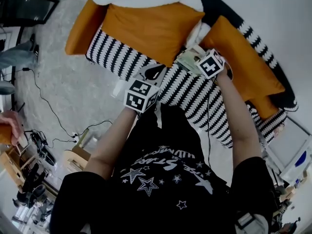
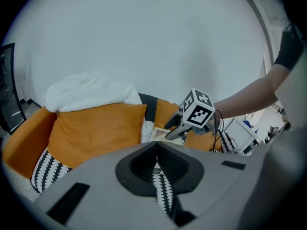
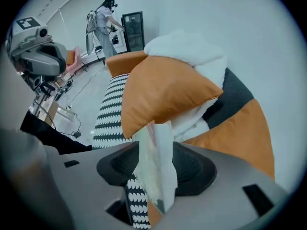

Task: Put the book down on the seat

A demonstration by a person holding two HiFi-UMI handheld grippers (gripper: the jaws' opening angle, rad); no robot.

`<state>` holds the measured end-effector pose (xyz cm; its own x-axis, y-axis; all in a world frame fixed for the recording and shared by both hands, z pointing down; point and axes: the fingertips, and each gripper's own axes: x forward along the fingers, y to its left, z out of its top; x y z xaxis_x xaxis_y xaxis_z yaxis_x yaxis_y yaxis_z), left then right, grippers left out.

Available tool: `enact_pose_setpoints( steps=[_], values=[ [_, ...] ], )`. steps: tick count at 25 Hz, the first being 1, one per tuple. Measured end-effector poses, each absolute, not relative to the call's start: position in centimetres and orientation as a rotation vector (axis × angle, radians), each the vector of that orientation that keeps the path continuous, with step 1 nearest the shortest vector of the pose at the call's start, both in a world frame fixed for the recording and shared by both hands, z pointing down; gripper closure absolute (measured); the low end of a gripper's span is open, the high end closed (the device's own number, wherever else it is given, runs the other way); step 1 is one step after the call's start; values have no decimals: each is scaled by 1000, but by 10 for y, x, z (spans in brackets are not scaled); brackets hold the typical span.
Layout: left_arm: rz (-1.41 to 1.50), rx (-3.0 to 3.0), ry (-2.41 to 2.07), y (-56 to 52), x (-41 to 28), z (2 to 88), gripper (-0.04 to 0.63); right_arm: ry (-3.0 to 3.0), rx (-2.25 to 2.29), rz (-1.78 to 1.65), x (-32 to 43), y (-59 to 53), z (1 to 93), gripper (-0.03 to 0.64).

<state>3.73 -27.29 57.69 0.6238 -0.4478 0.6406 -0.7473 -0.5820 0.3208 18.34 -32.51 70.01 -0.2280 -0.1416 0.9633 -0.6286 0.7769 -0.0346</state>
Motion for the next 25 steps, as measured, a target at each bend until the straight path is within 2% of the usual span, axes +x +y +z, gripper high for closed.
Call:
enact_pose_setpoints(
  steps=[19, 25],
  values=[
    [592, 2367, -937, -243, 19, 519, 588, -1918, 751, 447, 133, -284, 608, 413],
    [571, 2416, -936, -234, 10, 501, 588, -1992, 878, 527, 115, -266, 577, 424]
  ],
)
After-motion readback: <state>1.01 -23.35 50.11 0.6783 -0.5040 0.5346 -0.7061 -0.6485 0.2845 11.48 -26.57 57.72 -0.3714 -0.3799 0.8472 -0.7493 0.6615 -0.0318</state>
